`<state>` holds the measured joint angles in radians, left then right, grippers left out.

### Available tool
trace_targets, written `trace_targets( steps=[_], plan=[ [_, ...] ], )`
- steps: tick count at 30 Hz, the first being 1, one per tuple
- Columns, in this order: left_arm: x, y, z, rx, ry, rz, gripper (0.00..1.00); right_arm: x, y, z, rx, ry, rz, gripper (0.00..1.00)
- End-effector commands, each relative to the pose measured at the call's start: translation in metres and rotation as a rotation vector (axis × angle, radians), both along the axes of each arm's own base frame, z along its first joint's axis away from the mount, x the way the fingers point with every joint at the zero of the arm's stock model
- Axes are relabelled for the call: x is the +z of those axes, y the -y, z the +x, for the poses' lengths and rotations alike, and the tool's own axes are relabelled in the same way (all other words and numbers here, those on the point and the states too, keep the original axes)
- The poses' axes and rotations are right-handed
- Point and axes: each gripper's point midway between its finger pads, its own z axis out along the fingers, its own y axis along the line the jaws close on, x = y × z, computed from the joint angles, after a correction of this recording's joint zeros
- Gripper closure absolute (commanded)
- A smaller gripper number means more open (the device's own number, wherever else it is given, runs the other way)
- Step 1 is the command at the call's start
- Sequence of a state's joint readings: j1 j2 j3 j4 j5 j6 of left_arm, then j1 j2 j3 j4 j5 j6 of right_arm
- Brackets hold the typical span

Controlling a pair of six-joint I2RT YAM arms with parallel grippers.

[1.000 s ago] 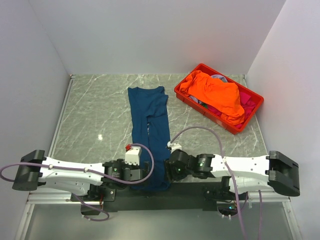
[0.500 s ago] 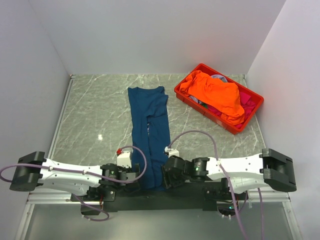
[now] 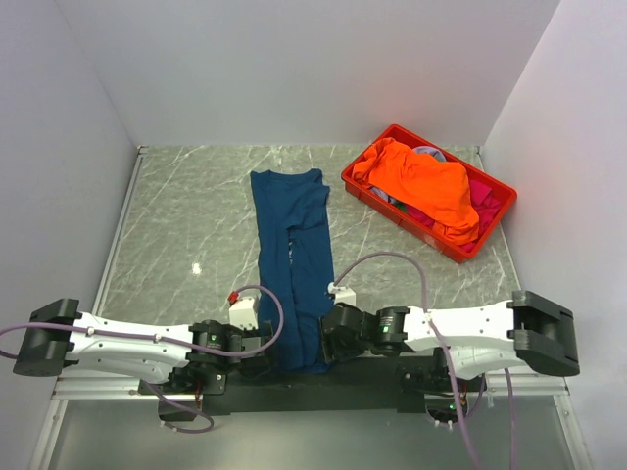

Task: Fold and stack the t-shirts
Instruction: Fold the tshirt

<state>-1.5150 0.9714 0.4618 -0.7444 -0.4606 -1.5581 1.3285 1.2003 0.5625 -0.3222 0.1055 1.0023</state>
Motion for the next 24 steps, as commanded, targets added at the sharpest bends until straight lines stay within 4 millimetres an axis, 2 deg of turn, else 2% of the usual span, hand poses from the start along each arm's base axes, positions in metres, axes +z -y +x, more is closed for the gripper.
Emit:
trace_targets(
  steps=[1, 9, 17, 20, 24],
  plan=[
    [-0.001, 0.002, -0.004, -0.005, -0.021, -0.013, 0.23, -0.01, 0.001, 0.006, -0.031, 0.009, -0.034, 0.4],
    [-0.002, -0.001, -0.008, -0.009, -0.034, -0.018, 0.23, -0.018, 0.002, -0.009, 0.001, -0.026, -0.07, 0.41],
    [-0.008, 0.001, -0.018, -0.042, -0.077, -0.044, 0.28, -0.016, 0.0, -0.02, 0.004, -0.047, -0.064, 0.44],
    [-0.014, -0.007, -0.022, -0.034, -0.096, -0.009, 0.31, -0.014, -0.001, -0.021, 0.004, -0.047, -0.061, 0.46],
    [-0.015, -0.017, -0.024, -0.01, -0.1, 0.02, 0.39, -0.016, -0.001, -0.021, 0.0, -0.049, -0.059, 0.51]
  ],
)
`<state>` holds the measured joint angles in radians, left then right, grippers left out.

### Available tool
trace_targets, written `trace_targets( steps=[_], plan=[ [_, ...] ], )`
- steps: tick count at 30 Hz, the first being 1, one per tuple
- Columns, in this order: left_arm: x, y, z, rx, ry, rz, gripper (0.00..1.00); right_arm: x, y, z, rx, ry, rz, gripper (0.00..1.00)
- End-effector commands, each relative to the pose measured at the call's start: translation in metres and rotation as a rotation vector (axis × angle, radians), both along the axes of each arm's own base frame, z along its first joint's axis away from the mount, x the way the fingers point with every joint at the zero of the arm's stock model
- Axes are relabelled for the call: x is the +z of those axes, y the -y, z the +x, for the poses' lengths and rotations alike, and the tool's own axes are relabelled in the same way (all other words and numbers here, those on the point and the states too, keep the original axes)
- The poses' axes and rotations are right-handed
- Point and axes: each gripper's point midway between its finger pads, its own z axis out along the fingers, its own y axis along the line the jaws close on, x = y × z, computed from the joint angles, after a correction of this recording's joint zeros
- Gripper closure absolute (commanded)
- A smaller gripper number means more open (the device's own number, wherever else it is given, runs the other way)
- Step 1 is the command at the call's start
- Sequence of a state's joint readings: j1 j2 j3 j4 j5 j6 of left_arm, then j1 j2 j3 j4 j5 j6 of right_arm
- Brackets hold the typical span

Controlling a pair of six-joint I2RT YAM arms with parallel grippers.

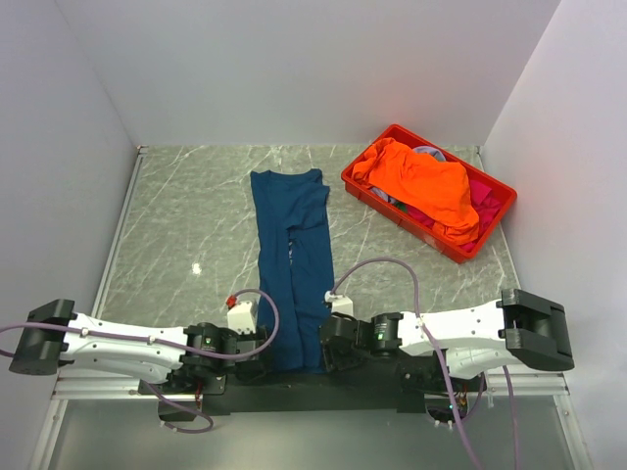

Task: Fold and stack the t-shirts
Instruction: Fold the tshirt

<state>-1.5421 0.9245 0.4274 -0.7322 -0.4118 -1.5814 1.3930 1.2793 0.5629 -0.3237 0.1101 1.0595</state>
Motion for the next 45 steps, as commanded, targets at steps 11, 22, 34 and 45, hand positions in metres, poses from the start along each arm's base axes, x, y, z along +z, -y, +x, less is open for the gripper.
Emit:
trace_targets(
  steps=[11, 22, 34, 45],
  plan=[
    [-0.016, -0.018, -0.013, 0.019, -0.051, 0.064, 0.65, 0.001, -0.006, -0.003, -0.009, -0.009, 0.01, 0.64],
    [-0.001, 0.005, -0.017, -0.068, -0.017, 0.024, 0.99, 0.002, 0.003, -0.003, 0.009, 0.004, -0.022, 1.0],
    [0.016, 0.026, -0.044, -0.09, -0.104, -0.107, 0.99, 0.006, 0.014, -0.004, 0.0, 0.005, -0.017, 1.0],
    [0.031, 0.035, -0.013, 0.028, 0.027, -0.204, 0.99, 0.026, 0.007, 0.021, 0.018, 0.097, 0.002, 1.0]
  ],
)
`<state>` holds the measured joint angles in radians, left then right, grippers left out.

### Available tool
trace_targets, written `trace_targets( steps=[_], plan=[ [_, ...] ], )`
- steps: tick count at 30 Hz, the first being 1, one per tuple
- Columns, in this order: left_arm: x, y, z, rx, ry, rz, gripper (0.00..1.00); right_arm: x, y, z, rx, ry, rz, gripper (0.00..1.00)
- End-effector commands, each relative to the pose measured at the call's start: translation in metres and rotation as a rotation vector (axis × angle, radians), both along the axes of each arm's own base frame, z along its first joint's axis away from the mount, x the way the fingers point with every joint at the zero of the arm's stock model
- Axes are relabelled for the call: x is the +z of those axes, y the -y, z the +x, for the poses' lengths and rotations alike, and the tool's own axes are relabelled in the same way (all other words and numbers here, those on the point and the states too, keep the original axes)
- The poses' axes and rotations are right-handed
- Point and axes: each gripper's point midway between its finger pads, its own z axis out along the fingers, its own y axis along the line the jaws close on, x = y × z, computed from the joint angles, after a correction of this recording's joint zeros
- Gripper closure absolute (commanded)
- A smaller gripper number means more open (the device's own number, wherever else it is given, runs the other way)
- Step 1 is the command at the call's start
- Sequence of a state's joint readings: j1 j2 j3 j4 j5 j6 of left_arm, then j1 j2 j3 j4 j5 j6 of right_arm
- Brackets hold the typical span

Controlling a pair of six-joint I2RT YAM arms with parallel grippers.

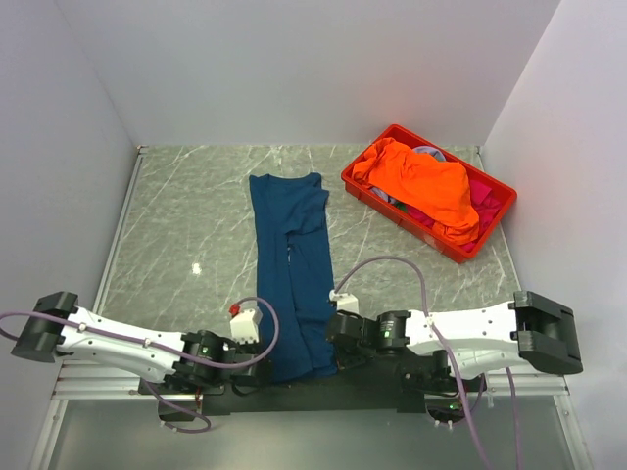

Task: Fold and stack the t-shirts
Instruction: Fold the tshirt

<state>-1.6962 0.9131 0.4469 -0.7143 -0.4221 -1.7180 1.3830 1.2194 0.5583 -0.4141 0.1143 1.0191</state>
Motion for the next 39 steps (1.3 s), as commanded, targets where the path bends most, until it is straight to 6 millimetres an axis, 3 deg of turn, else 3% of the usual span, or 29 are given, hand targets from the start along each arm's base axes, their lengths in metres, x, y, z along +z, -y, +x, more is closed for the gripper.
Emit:
trace_targets(
  steps=[1, 9, 14, 18, 22, 24, 25, 26, 31, 39],
  plan=[
    [0.024, 0.02, 0.025, 0.094, 0.081, -0.131, 0.99, 0.024, -0.013, 0.029, -0.02, 0.092, 0.052, 1.0],
    [0.071, 0.026, 0.092, 0.171, 0.264, -0.233, 0.99, 0.054, -0.027, 0.085, -0.018, 0.196, 0.092, 1.0],
    [0.092, 0.015, 0.133, 0.213, 0.364, -0.222, 0.99, 0.076, -0.041, 0.114, 0.004, 0.241, 0.129, 1.0],
    [0.106, 0.005, 0.172, 0.266, 0.446, -0.203, 0.99, 0.079, -0.047, 0.139, 0.002, 0.254, 0.121, 1.0],
    [0.099, -0.001, 0.207, 0.268, 0.507, -0.144, 0.99, 0.081, -0.055, 0.171, -0.009, 0.273, 0.111, 1.0],
    [0.097, -0.006, 0.222, 0.289, 0.525, -0.13, 0.99, 0.072, -0.057, 0.185, -0.004, 0.266, 0.087, 1.0],
    [0.096, -0.005, 0.23, 0.287, 0.541, -0.119, 0.99, 0.077, -0.058, 0.2, -0.025, 0.277, 0.093, 1.0],
    [0.097, -0.006, 0.235, 0.294, 0.549, -0.114, 1.0, 0.067, -0.057, 0.207, -0.022, 0.266, 0.067, 1.0],
    [0.091, -0.018, 0.269, 0.32, 0.571, -0.075, 0.99, 0.064, -0.058, 0.25, -0.056, 0.27, 0.045, 1.0],
    [0.087, -0.018, 0.303, 0.309, 0.591, -0.085, 0.99, 0.055, -0.05, 0.291, -0.076, 0.248, 0.004, 1.0]
  ],
)
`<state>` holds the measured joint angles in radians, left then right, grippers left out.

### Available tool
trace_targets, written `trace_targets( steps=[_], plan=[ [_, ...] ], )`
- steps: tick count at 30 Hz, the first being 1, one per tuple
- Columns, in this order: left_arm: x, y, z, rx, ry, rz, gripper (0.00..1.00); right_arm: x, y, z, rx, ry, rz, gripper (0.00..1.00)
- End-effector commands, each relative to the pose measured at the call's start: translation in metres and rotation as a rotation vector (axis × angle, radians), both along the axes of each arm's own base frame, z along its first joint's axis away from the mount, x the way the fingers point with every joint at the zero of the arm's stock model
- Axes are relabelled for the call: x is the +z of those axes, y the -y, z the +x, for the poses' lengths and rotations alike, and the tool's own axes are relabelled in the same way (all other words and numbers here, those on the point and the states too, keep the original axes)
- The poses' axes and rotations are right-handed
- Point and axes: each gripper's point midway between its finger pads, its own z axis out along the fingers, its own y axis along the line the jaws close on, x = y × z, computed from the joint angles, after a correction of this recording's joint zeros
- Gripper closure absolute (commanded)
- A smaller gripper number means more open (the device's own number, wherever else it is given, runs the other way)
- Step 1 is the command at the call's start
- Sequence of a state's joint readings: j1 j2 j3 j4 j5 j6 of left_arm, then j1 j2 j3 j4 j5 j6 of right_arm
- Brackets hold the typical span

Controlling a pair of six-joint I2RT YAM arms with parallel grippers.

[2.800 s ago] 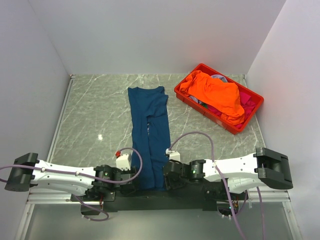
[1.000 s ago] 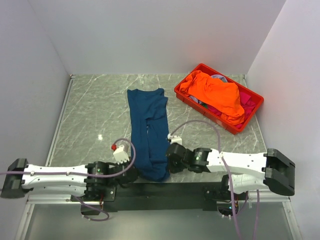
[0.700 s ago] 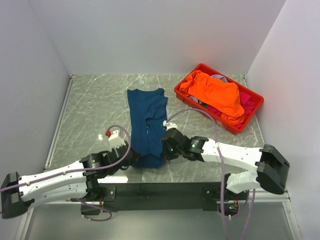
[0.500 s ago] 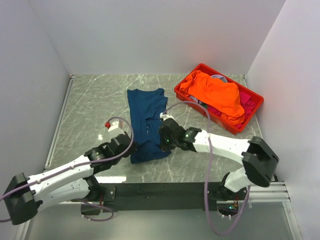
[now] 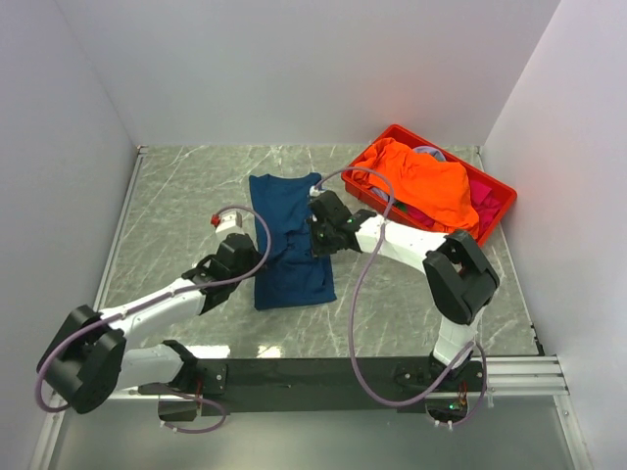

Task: Fold and stack the t-shirts
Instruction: Fold the tshirt

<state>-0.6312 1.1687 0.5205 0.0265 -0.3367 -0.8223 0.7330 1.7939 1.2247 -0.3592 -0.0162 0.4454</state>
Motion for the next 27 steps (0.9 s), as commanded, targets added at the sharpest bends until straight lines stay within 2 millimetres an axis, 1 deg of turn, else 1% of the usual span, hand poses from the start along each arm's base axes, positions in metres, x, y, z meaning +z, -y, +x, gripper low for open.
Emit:
trace_targets(
  steps=[1, 2, 6, 9, 10, 11, 12, 13, 17, 18, 19, 20, 21, 22, 26, 27],
  plan=[
    [0.033, 0.016, 0.027, -0.051, 0.116, -0.048, 0.99, 0.016, -0.002, 0.023, 0.014, 0.044, 0.008, 1.0],
    [0.036, 0.018, 0.029, -0.054, 0.124, -0.05, 0.99, 0.013, 0.001, 0.025, 0.011, 0.038, -0.002, 1.0],
    [0.039, 0.017, 0.042, -0.052, 0.141, -0.046, 0.99, 0.017, 0.01, 0.04, -0.014, 0.047, -0.004, 1.0],
    [0.04, 0.014, 0.05, -0.042, 0.151, -0.048, 0.99, 0.021, 0.011, 0.047, -0.014, 0.053, -0.002, 1.0],
    [0.039, 0.013, 0.052, -0.044, 0.15, -0.045, 0.99, 0.024, 0.011, 0.053, -0.014, 0.06, -0.004, 1.0],
    [0.038, 0.013, 0.054, -0.043, 0.149, -0.047, 0.99, 0.022, 0.013, 0.054, -0.012, 0.051, -0.013, 1.0],
    [0.036, 0.01, 0.056, -0.035, 0.144, -0.046, 1.0, 0.02, 0.013, 0.056, -0.014, 0.046, -0.023, 1.0],
    [0.033, 0.011, 0.06, -0.035, 0.137, -0.043, 0.99, 0.019, 0.013, 0.062, -0.014, 0.05, -0.03, 1.0],
    [0.021, 0.01, 0.068, -0.034, 0.112, -0.035, 1.0, 0.009, 0.018, 0.07, -0.022, 0.031, -0.064, 1.0],
    [0.019, 0.008, 0.07, -0.031, 0.11, -0.034, 0.99, 0.01, 0.017, 0.072, -0.021, 0.033, -0.062, 1.0],
    [0.012, 0.008, 0.071, -0.034, 0.098, -0.027, 0.99, 0.004, 0.019, 0.074, -0.024, 0.023, -0.07, 1.0],
    [0.012, 0.008, 0.075, -0.035, 0.104, -0.033, 0.99, 0.003, 0.019, 0.075, -0.027, 0.023, -0.07, 1.0],
    [0.007, 0.008, 0.077, -0.039, 0.094, -0.025, 0.99, 0.004, 0.02, 0.078, -0.032, 0.023, -0.067, 1.0],
    [0.006, 0.008, 0.079, -0.042, 0.095, -0.025, 0.99, 0.0, 0.02, 0.079, -0.03, 0.016, -0.07, 1.0],
    [0.002, 0.008, 0.087, -0.044, 0.093, -0.023, 1.0, -0.002, 0.021, 0.086, -0.038, 0.011, -0.062, 1.0],
    [0.001, 0.006, 0.089, -0.033, 0.093, -0.018, 0.99, 0.001, 0.021, 0.091, -0.043, 0.018, -0.056, 1.0]
  ],
)
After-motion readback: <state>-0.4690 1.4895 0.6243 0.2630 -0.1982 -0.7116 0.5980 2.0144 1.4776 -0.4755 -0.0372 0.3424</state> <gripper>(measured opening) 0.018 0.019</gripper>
